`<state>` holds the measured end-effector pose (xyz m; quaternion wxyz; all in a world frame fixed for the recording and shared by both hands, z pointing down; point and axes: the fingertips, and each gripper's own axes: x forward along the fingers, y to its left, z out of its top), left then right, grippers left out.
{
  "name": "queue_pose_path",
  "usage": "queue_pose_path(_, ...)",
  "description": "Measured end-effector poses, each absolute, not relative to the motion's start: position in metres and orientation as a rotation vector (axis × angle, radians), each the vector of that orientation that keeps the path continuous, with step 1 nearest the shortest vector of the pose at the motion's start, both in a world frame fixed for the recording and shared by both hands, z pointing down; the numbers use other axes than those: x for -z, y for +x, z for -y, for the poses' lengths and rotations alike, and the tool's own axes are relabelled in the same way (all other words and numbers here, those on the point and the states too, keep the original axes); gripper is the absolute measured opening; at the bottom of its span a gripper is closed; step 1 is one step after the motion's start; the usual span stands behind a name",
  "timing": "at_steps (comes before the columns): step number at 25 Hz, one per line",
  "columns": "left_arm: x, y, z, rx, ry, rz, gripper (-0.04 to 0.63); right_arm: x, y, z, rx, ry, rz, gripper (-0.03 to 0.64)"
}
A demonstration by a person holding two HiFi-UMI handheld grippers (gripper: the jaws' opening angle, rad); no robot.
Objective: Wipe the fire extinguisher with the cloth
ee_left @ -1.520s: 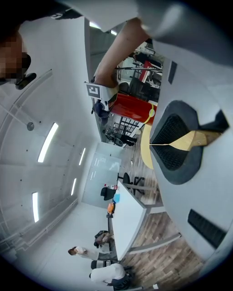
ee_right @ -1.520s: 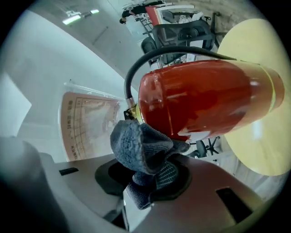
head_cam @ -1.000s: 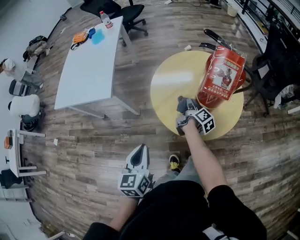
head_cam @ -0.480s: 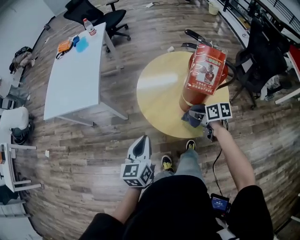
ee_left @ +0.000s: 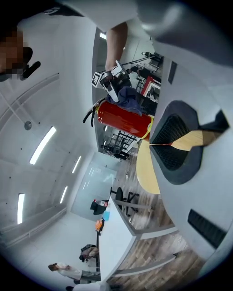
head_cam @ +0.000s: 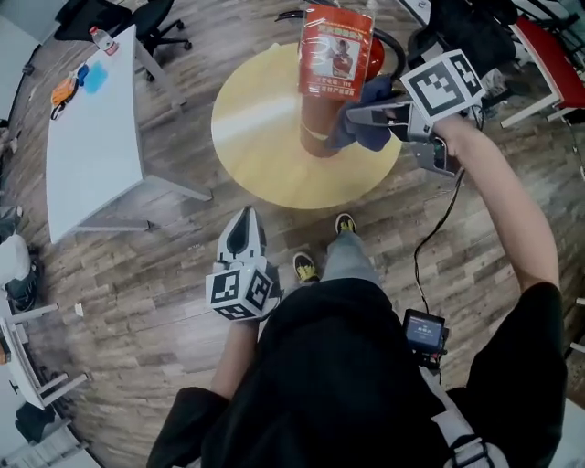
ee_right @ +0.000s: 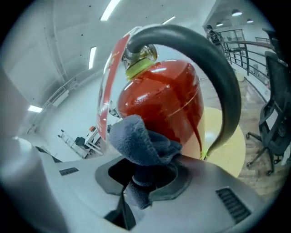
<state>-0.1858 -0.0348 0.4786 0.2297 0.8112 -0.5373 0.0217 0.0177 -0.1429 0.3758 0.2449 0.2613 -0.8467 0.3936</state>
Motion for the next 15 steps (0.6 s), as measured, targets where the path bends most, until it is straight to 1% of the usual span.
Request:
queue_pose_path(4, -0.492, -0.183, 0.031, -0.104, 2.204, 1.474, 0.023, -0.414, 0.024, 0.146, -1.096, 0.699, 2.293, 0.106)
queue_pose_path(10, -0.509, -0.196, 0.031, -0.173, 2.15, 1.52, 0.023, -0.533, 0.041, 0.157, -1.151, 0.752, 2.154, 0.106)
queue_pose_path(12, -0.512, -0.2, 0.03, -0.195, 2.134, 1.531, 0.023, -0.584, 0.045, 0.158, -1.111, 0.785, 2.098, 0.106)
queue_pose_path(15, -0.512, -0.205, 0.028, -0.223, 2.122, 1.533, 0.023, -0.656, 0.058, 0.157, -0.914, 0.887, 1.989, 0.106)
